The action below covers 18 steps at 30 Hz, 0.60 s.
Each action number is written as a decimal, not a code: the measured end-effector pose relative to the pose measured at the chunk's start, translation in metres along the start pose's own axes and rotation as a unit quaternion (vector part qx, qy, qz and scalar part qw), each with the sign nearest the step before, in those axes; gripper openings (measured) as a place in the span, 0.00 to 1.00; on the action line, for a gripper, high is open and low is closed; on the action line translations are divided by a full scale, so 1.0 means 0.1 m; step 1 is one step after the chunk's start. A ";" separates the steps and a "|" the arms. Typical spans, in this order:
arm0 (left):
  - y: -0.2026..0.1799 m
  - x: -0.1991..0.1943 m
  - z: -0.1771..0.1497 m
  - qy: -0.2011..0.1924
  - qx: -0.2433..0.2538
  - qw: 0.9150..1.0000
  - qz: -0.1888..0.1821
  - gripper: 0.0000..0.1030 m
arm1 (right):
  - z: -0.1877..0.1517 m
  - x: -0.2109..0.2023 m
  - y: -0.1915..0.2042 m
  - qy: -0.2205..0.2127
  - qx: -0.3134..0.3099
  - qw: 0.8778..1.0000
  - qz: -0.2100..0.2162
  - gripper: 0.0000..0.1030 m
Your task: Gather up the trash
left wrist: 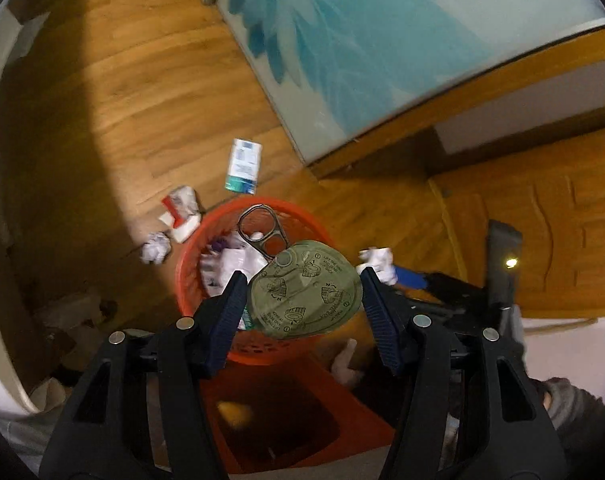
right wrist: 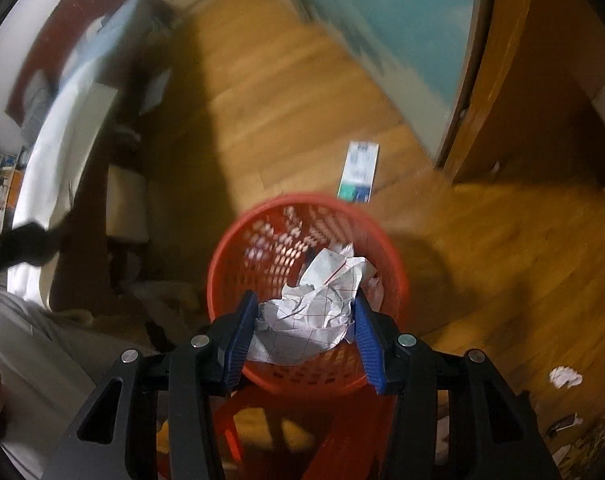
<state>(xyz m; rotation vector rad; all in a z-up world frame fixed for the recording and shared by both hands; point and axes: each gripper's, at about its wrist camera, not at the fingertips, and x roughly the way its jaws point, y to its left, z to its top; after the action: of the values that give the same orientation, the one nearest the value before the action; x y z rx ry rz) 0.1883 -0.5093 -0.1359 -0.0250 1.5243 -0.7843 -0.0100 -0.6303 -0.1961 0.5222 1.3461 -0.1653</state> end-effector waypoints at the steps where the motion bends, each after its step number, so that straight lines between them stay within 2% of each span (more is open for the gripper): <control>1: -0.01 0.08 -0.02 0.008 -0.004 1.000 -0.007 0.57 | -0.02 0.02 0.00 0.003 0.000 1.000 0.003 0.47; 2: 0.04 0.09 0.03 0.019 -0.006 1.000 -0.006 0.57 | -0.03 0.04 0.01 0.005 0.000 1.000 0.005 0.47; 4: 0.08 0.19 -0.07 0.045 -0.005 0.999 0.005 0.57 | 0.05 0.09 0.02 0.004 -0.004 1.000 0.000 0.50; 7: 0.12 0.30 -0.15 0.063 -0.008 0.998 0.003 0.57 | 0.08 0.06 0.07 0.001 -0.017 1.000 -0.018 0.55; 9: 0.15 0.28 -0.23 0.065 -0.013 0.998 0.006 0.58 | 0.07 0.00 0.09 -0.004 -0.022 0.999 -0.029 0.64; 11: 0.14 0.24 -0.24 0.064 -0.018 0.998 0.004 0.64 | 0.06 -0.06 0.10 -0.011 -0.025 0.999 -0.034 0.69; 18: 0.08 0.16 -0.27 0.048 -0.004 0.999 0.004 0.65 | 0.11 -0.12 0.15 -0.023 -0.003 0.999 -0.029 0.71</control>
<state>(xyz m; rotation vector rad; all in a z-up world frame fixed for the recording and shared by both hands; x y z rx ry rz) 0.1657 -0.4984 -0.1562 0.0124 1.6169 -0.7819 0.0026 -0.6245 -0.1794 0.4715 1.3177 -0.2191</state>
